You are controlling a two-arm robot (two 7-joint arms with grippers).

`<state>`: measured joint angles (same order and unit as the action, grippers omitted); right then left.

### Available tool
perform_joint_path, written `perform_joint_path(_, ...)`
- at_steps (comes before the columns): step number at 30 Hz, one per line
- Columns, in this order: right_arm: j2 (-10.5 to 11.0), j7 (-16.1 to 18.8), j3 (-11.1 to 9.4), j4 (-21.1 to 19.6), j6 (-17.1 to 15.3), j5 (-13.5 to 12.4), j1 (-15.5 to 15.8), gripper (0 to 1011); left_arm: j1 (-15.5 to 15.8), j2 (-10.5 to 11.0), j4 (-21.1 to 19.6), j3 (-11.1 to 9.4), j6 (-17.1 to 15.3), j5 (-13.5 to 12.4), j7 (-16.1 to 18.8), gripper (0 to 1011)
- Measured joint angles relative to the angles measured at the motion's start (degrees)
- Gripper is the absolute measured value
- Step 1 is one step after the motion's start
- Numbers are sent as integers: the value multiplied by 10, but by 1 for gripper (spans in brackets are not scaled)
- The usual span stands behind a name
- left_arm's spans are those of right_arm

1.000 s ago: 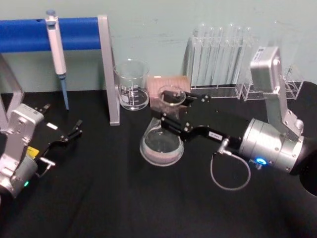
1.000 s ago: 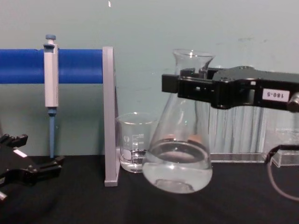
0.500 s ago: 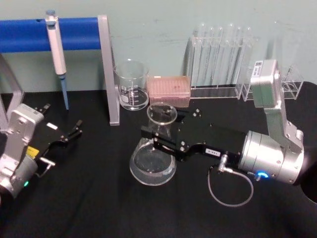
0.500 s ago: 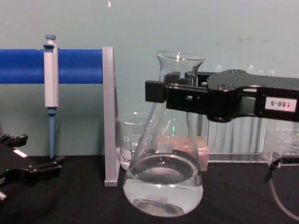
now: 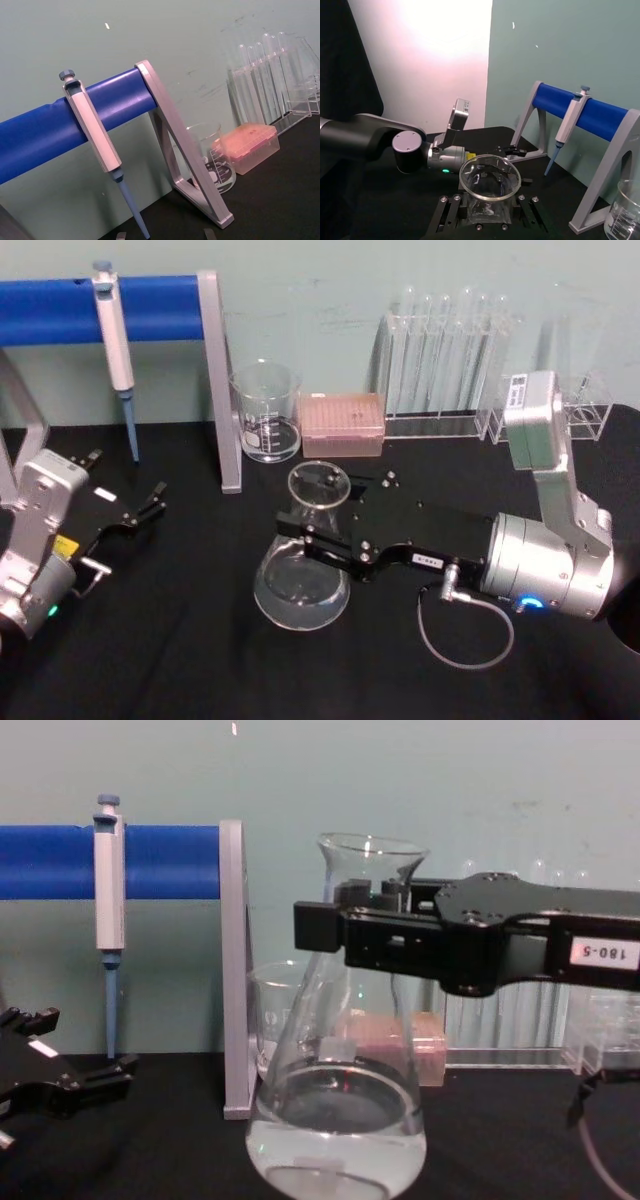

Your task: Grasp the erlenmeyer flask with one hand, shake it three times, then place it back.

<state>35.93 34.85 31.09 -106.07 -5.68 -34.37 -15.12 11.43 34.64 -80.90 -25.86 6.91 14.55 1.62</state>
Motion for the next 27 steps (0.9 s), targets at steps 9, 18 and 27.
perform_joint_path(9,0,-8,4,7,5,-1,-7,450,0,0,0,0,0,0,0,1001)
perform_joint_path(18,-22,-47,-10,36,10,14,-18,450,0,0,0,0,0,0,0,1001)
perform_joint_path(27,-49,-95,-34,68,11,41,-27,450,0,0,0,0,0,0,0,1001)
